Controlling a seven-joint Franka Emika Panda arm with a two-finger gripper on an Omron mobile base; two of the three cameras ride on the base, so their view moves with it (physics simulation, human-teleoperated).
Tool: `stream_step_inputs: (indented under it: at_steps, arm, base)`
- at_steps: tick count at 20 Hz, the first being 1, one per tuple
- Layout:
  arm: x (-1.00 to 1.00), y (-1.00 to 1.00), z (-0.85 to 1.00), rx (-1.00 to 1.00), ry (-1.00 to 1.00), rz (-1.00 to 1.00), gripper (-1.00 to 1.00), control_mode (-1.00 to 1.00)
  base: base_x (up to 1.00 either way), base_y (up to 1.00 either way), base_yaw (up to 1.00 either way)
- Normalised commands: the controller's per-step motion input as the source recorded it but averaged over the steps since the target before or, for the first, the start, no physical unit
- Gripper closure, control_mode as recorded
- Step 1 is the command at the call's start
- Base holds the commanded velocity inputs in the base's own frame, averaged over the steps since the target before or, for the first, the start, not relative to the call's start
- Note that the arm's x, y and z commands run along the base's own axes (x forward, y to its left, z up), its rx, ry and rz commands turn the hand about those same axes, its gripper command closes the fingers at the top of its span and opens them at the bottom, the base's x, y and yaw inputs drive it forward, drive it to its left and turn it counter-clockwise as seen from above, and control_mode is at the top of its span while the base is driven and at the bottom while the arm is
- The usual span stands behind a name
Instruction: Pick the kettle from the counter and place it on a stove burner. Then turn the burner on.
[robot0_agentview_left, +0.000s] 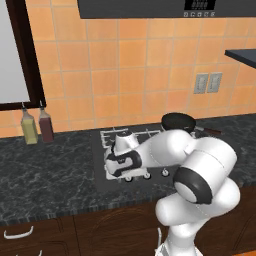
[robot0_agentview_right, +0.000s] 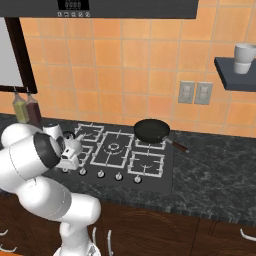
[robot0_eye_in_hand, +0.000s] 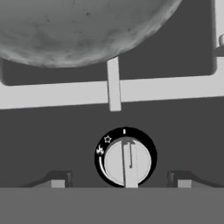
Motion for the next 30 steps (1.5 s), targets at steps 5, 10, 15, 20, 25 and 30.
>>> stream_step_inputs:
  at_steps: [5, 10, 15, 20, 25, 30]
  arm:
    - [0.0, -0.08, -0.27, 0.0, 0.03, 0.0, 1.0, -1.0]
    - [0.0, -0.14, -0.28, 0.0, 0.02, 0.0, 1.0, -1.0]
    - [0.0, -0.19, -0.31, 0.0, 0.02, 0.0, 1.0, -1.0]
    - [0.0, -0.3, -0.29, 0.0, 0.01, 0.0, 1.0, -1.0]
    - [0.0, -0.67, -0.27, 0.0, 0.02, 0.0, 1.0, -1.0]
    - [0.0, -0.61, -0.25, 0.0, 0.01, 0.0, 1.0, -1.0]
  base:
    - [0.0, 0.0, 0.0]
    - [0.0, 0.0, 0.0]
    - [0.0, 0.0, 0.0]
    - [0.0, 0.0, 0.0]
    - [0.0, 0.0, 0.0]
    - [0.0, 0.0, 0.0]
